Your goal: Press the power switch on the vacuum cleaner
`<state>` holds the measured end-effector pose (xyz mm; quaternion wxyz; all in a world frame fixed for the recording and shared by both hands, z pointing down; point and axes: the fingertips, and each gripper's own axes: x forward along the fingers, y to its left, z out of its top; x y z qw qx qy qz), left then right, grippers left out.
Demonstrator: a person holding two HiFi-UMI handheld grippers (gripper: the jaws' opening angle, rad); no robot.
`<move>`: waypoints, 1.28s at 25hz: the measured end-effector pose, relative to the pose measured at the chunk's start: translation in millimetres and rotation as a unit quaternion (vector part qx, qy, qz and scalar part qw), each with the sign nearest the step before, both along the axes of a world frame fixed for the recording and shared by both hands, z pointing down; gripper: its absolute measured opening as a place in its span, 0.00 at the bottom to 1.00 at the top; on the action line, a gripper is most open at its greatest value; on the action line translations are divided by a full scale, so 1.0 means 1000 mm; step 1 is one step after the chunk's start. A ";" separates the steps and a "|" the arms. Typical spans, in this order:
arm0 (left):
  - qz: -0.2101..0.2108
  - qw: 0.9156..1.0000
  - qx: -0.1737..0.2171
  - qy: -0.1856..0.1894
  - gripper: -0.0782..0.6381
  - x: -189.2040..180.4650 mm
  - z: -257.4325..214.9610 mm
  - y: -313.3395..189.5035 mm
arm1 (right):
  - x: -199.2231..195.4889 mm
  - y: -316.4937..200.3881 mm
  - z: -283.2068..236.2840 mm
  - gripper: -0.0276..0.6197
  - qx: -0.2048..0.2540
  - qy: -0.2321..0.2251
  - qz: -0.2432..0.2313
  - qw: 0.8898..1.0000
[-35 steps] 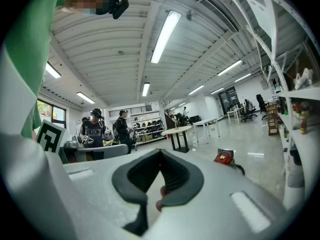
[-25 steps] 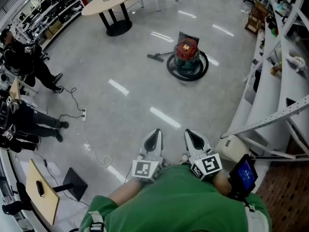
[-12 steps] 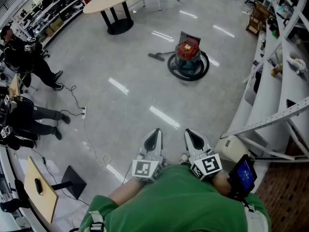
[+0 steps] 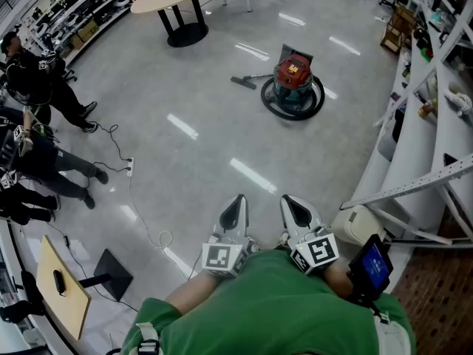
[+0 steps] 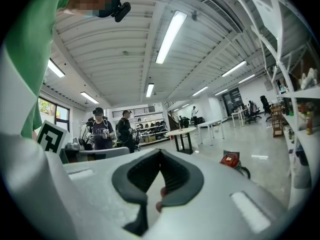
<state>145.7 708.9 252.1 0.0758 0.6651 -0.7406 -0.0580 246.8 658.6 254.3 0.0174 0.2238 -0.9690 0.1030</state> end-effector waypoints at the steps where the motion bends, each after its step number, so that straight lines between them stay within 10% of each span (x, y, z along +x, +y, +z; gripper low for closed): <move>1: -0.002 1.000 -0.003 0.002 0.12 -0.005 0.001 0.004 | -0.005 0.003 0.001 0.05 0.000 0.002 0.001 1.000; 17: -0.033 0.999 -0.038 0.003 0.12 -0.063 0.022 0.035 | -0.053 0.020 0.015 0.05 -0.004 0.021 0.011 1.000; 32: -0.039 0.998 -0.048 0.008 0.12 -0.112 0.018 -0.059 | -0.104 -0.074 0.022 0.05 -0.031 0.016 0.011 0.999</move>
